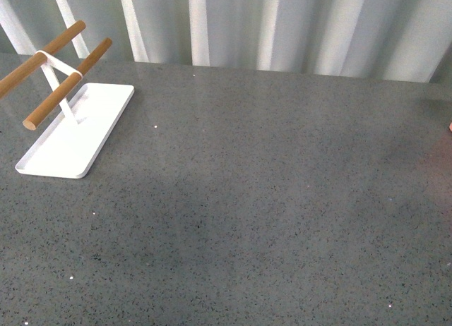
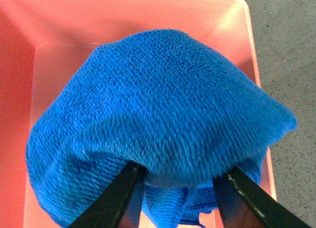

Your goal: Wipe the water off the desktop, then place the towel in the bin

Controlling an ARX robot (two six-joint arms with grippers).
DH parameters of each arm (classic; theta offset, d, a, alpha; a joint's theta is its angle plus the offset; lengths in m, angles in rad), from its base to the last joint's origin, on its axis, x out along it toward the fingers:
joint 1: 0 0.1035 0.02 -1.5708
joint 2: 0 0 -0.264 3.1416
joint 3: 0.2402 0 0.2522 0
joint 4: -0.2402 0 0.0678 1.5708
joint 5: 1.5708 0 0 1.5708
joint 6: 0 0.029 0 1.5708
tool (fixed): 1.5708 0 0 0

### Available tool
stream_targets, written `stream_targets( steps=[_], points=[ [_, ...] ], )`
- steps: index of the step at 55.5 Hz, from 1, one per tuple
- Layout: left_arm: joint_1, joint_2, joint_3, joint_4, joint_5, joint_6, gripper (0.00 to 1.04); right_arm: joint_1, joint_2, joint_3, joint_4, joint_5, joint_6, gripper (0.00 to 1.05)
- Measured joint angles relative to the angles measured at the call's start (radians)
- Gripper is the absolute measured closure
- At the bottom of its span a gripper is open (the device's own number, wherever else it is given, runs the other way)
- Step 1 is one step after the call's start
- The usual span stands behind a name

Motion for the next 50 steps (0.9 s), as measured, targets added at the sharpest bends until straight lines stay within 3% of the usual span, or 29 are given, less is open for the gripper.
stream_targets(
  steps=[19,36,50],
  points=[
    [0.0,0.0,0.0,0.0,0.0,0.0,0.07,-0.027,0.03,0.026,-0.079,-0.014,0.019,0.07],
    [0.0,0.0,0.0,0.0,0.0,0.0,0.07,-0.023,-0.012,0.014,-0.061,-0.066,0.103,0.07],
    [0.0,0.0,0.0,0.0,0.0,0.0,0.07,0.051,-0.383,-0.122,0.17,-0.233,0.171,0.07]
  ],
)
